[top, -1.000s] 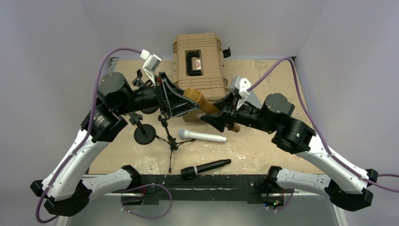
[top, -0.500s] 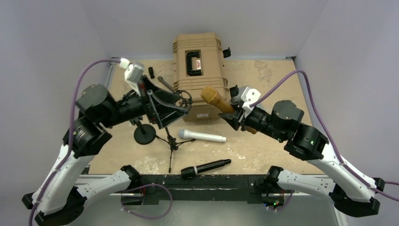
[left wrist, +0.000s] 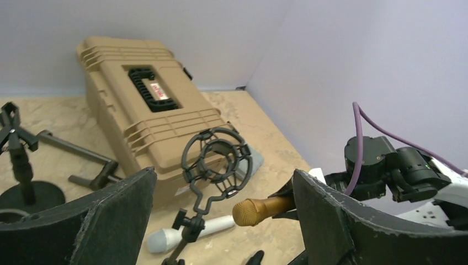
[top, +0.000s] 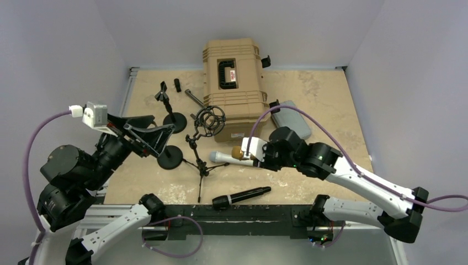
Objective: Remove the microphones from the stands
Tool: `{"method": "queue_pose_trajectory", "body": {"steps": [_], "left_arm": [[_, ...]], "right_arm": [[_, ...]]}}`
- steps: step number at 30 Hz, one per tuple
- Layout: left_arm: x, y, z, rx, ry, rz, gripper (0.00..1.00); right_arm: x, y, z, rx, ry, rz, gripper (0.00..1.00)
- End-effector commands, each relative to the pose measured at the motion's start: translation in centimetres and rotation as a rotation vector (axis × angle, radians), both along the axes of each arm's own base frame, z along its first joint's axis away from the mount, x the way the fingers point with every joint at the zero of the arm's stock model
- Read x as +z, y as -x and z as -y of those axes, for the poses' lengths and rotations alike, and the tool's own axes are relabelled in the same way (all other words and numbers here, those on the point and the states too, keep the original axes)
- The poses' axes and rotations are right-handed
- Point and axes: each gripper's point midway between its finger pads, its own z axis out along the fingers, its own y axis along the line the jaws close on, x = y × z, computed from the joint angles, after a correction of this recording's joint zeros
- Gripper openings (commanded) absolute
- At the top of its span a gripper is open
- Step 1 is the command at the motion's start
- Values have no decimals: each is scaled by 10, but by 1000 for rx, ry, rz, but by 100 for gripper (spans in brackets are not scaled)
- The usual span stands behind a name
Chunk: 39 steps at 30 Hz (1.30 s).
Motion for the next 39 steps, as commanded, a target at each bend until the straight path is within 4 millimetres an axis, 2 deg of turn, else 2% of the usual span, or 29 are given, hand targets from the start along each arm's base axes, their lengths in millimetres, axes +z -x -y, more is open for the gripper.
{"method": "queue_pose_trajectory", "body": {"steps": [1,5,10,14,16,21,24,30,36,38,39], "left_arm": [[-21,-15,-12,108,-38,-48,91],[-22,-14,-13,109,-41,-49,91],[-29,-14,-17,122,-53,-62,91],[-33,-11,-23,135,-57,-66,91],[-35,-8,-27,147,-62,-67,91],[-38,-5,-32,157,-48,-67,91],[-40,-5,-31,152,-43,-70,91],[-43,-5,-31,154,-47,-77,91],[-43,-3,-34,160,-48,-77,91],[-43,-3,-35,164,-47,-79,91],[-44,-4,-35,166,-48,-81,91]], "right_arm": [[-28,-7,-7,30,111,30,0],[-53,-11,-25,57,152,37,0],[-104,-4,-56,126,234,42,0],[-119,-6,-77,164,199,57,0],[-125,-5,-81,183,193,54,4],[-155,-5,-76,195,261,39,8],[-162,-5,-79,194,254,29,13],[-172,-2,-73,189,267,15,29],[-171,-5,-70,166,264,33,45],[-168,-7,-69,147,254,47,56],[-165,-9,-69,136,247,57,69]]}}
